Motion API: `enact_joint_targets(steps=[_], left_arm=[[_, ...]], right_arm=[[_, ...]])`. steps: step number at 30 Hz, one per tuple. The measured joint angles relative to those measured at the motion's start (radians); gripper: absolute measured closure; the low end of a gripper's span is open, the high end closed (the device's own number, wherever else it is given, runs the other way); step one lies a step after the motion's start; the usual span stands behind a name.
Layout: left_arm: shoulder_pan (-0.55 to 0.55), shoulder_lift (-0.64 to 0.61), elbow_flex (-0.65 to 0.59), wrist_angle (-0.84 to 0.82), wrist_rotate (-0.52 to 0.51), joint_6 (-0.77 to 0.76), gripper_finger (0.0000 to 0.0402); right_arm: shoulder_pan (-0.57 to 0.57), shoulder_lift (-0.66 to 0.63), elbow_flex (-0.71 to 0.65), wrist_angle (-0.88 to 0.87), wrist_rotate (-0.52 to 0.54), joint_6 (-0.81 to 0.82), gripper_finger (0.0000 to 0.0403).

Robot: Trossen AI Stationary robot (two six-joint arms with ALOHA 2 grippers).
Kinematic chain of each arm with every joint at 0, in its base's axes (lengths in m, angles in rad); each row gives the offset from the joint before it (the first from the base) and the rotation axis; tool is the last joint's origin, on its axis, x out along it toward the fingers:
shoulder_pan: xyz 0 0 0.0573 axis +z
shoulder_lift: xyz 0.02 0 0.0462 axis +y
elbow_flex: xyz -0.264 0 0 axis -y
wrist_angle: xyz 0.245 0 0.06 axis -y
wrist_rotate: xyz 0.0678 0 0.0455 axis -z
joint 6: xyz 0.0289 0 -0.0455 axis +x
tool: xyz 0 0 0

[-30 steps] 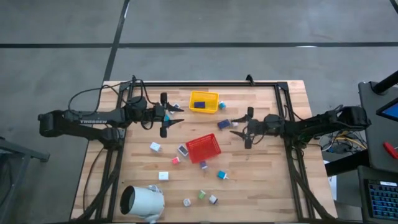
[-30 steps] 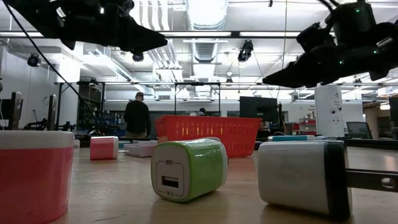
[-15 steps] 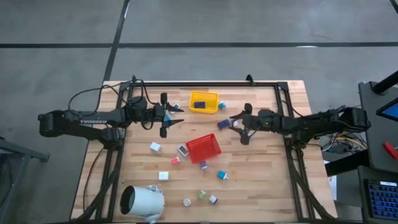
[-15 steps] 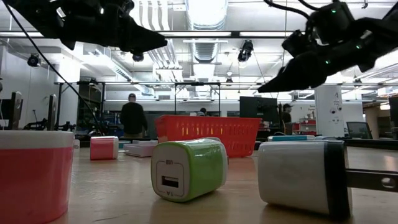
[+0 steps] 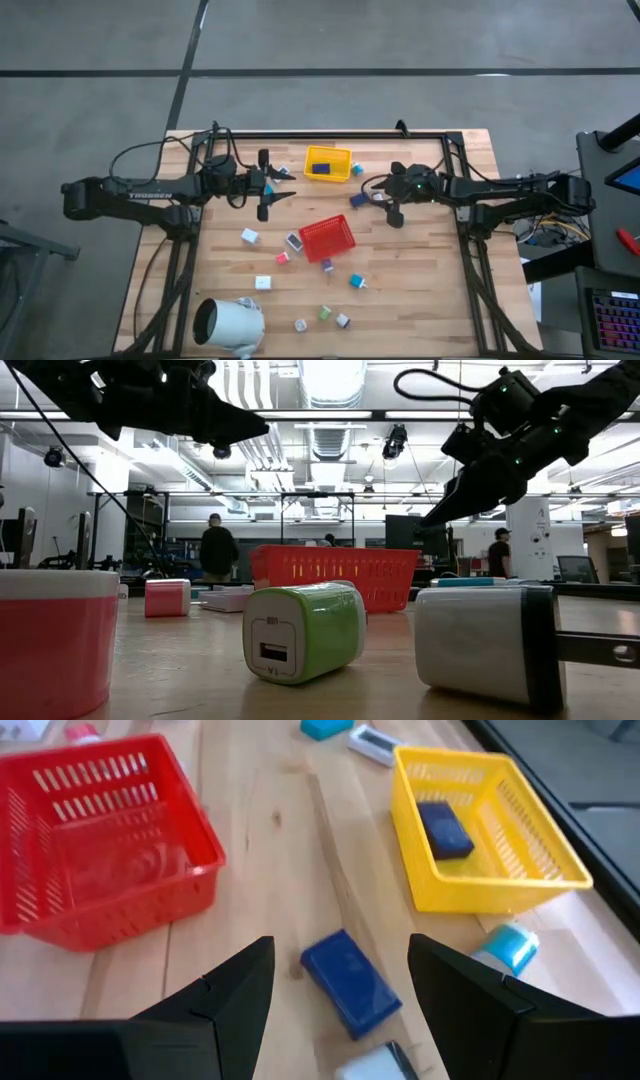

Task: Pick & Place Office items
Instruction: Put the blue digital clock into the yellow bin

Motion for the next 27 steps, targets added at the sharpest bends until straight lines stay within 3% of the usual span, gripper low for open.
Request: enact_joint_targets(steps=[5, 17, 27], left_arm=[[0.000, 0.000, 0.000, 0.000, 0.000, 0.004, 0.0215], [0.000, 0.000, 0.000, -0.006, -0.002, 0.005, 0.0215], [0.000, 0.000, 0.000, -0.023, -0.002, 0.008, 0.0215]], right_arm=[[-0.033, 0.029, 0.021, -0.030, -0.034, -0.001, 0.0177], [-0.059, 0.358, 0.251, -0.186, -0.067, -0.126, 0.0177], [-0.098, 0.529, 0.435, -0.420, -0.110, -0.198, 0.0177]])
